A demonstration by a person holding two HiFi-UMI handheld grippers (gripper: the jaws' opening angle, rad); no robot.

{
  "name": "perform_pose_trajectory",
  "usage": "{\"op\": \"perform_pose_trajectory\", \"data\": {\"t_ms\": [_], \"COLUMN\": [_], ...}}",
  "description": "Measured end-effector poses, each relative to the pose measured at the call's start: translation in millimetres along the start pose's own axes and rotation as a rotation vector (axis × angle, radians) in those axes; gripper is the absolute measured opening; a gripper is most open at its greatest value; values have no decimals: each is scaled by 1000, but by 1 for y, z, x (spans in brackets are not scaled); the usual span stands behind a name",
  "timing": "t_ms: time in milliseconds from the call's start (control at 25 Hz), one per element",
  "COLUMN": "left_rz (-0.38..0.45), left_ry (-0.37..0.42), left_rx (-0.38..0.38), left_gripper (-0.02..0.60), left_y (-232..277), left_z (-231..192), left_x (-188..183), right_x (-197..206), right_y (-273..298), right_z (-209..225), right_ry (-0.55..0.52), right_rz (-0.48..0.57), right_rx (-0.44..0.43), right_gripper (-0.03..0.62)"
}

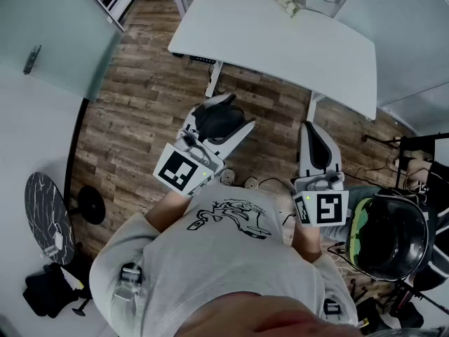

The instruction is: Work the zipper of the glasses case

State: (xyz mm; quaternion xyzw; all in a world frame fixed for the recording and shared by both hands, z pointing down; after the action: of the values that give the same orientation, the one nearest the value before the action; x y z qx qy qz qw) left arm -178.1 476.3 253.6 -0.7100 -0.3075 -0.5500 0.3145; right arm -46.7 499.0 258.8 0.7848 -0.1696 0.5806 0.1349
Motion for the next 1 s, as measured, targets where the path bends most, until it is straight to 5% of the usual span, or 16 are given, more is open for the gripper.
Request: {"op": "perform_pose_trajectory", "data": {"t_ms": [480, 1000], "left_rz": [-1, 8], "left_ry": [-11, -11], "left_rx": [5, 30], "left_gripper": [229, 229], "left_y": [-13, 59], "left_z": [-41, -60], "left_x": [-1, 8], "right_x": [0, 28], "right_y": [34, 67], "right_z": [-18, 42], "right_ry": [28, 65], "right_rz": [13, 6], "right_rx": [19, 35], "right_gripper": [5, 5]}}
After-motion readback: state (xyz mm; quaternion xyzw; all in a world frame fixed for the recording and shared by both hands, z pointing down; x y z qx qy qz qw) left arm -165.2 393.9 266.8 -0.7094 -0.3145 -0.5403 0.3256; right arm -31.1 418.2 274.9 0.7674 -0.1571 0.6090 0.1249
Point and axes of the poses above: the fingertips, and each gripper's own axes: y forward along the fingers, z to its right, x out of its underside, the point moved 1 cm from there along -y, backward along the fingers, and after that the axes turned 12 degrees about -y, right-handed, at the moved point
